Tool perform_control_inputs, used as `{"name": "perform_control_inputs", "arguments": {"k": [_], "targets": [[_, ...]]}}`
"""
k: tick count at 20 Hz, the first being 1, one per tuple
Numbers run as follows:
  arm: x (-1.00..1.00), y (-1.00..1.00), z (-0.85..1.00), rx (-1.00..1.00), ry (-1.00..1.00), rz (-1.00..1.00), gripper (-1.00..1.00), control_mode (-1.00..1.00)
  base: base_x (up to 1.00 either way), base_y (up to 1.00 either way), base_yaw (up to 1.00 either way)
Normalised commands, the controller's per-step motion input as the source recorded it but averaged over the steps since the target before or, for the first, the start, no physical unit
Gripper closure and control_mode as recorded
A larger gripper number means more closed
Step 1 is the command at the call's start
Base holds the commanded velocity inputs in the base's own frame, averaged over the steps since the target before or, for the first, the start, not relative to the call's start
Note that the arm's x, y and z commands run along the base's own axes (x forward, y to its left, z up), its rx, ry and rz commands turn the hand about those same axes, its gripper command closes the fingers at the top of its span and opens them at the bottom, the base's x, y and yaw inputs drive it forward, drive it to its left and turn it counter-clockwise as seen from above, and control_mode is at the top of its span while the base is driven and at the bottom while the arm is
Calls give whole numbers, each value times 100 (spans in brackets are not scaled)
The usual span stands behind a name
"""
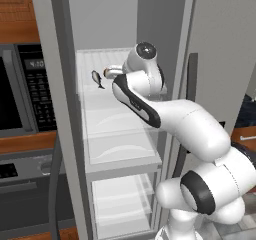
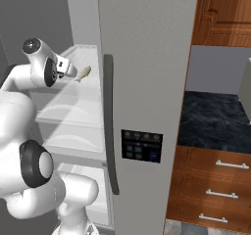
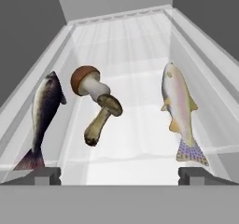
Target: Place one mushroom and one fish in each tupperware on the nearby counter, to pack two identical lunches.
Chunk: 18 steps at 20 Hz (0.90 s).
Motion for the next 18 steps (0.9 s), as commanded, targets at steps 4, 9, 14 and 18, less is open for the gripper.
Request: {"name": "perform_control_inputs", "arguments": {"k": [4,9,14,18], "targets": [[22,7,-3,0,3,-3,-100,-100,0,0,0],[24,11,-9,0,6,-3,-100,-100,0,0,0],[21,7,-8,0,10,-2,-100,-100,0,0,0],[23,1,-3,0,6,-2,-100,-100,0,0,0]]}}
